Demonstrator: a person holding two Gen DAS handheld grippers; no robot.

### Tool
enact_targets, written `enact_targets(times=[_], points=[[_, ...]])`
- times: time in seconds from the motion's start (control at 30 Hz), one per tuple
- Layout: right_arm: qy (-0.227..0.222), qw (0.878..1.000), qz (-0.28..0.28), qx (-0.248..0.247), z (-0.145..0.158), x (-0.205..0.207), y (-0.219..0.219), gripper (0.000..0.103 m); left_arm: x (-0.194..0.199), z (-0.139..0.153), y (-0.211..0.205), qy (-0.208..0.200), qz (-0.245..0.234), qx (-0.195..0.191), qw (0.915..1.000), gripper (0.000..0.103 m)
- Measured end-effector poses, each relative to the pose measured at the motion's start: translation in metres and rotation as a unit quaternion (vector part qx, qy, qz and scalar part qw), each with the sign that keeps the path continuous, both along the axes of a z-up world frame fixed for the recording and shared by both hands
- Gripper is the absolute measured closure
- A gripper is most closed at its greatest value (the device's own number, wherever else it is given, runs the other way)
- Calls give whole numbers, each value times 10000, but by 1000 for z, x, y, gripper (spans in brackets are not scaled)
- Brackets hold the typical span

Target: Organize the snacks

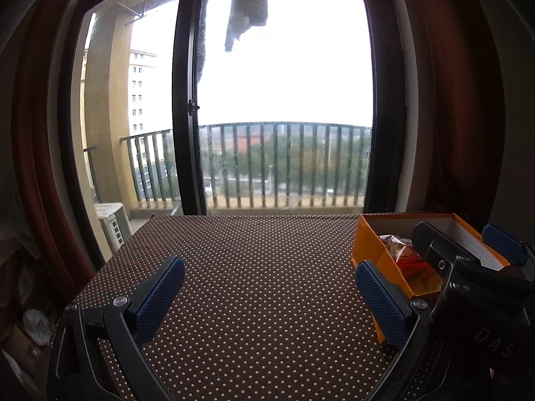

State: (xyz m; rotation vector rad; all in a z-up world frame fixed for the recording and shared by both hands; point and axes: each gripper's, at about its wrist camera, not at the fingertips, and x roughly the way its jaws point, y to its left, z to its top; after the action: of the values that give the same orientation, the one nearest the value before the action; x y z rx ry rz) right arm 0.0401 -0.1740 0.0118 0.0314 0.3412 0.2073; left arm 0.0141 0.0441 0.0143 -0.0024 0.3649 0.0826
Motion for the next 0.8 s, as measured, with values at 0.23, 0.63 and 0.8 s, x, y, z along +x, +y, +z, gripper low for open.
enact_targets(times=[0.23, 0.63, 0.8], points=[[-11, 10000, -4, 15, -1, 1, -3, 0, -2, -1, 2, -8, 20, -31, 10000, 1], [36, 9998, -103, 170, -3, 3, -13, 0, -4, -2, -2, 0, 51, -15, 10000, 1], [40, 9998, -124, 144, -3, 4, -15, 0, -2, -2, -4, 23, 43, -2, 10000, 1]])
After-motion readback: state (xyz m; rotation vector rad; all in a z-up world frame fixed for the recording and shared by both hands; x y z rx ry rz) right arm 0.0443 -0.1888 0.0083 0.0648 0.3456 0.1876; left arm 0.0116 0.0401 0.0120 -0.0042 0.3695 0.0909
